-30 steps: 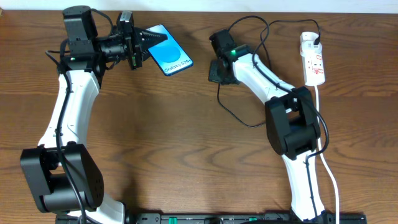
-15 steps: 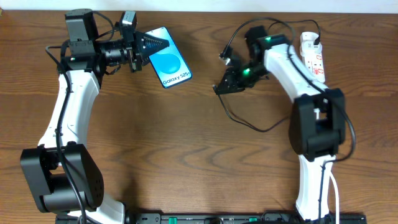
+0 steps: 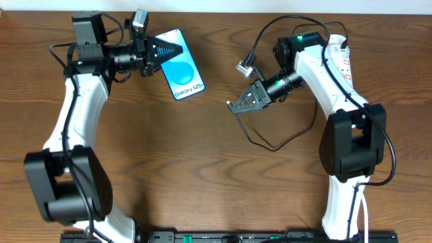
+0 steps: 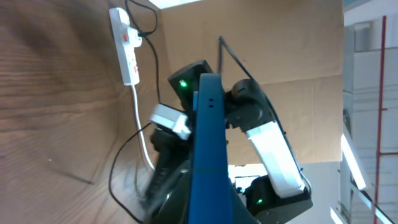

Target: Plug charger to phone and switch on socket

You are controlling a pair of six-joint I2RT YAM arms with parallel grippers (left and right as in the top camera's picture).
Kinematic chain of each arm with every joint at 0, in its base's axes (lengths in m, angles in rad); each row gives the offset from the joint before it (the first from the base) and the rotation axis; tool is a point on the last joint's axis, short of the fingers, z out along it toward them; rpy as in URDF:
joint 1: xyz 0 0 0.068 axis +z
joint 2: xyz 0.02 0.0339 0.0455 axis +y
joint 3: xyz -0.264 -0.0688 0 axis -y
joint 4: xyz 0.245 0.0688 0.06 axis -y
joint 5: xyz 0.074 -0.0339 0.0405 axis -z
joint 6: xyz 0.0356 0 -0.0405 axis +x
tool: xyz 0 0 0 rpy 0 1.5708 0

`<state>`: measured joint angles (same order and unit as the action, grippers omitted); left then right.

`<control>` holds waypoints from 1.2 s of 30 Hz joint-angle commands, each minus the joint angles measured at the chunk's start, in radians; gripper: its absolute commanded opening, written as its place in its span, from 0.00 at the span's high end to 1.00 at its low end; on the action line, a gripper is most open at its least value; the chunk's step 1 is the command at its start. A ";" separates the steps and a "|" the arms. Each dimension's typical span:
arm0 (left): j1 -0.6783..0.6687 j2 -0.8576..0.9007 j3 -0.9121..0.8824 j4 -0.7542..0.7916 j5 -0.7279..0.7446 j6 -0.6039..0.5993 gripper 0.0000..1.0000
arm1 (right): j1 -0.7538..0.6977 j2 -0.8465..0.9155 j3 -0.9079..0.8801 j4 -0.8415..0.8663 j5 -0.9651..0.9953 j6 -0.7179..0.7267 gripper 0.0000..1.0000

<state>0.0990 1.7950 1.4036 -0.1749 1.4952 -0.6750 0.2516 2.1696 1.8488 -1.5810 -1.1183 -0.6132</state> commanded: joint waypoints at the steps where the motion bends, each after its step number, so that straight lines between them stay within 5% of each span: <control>1: 0.010 0.075 0.005 0.009 0.077 0.080 0.93 | 0.017 -0.014 0.001 -0.029 -0.116 -0.099 0.99; 16: 0.008 0.126 0.005 0.013 0.060 -0.016 0.93 | 0.116 -0.013 0.000 -0.019 -0.288 -0.088 0.99; 36: 0.008 0.126 0.005 0.058 0.057 -0.037 0.93 | 0.193 -0.011 0.000 0.319 -0.309 0.333 0.99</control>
<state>0.1032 1.9358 1.4006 -0.1314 1.5166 -0.7067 0.4423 2.1696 1.8488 -1.2697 -1.3956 -0.3618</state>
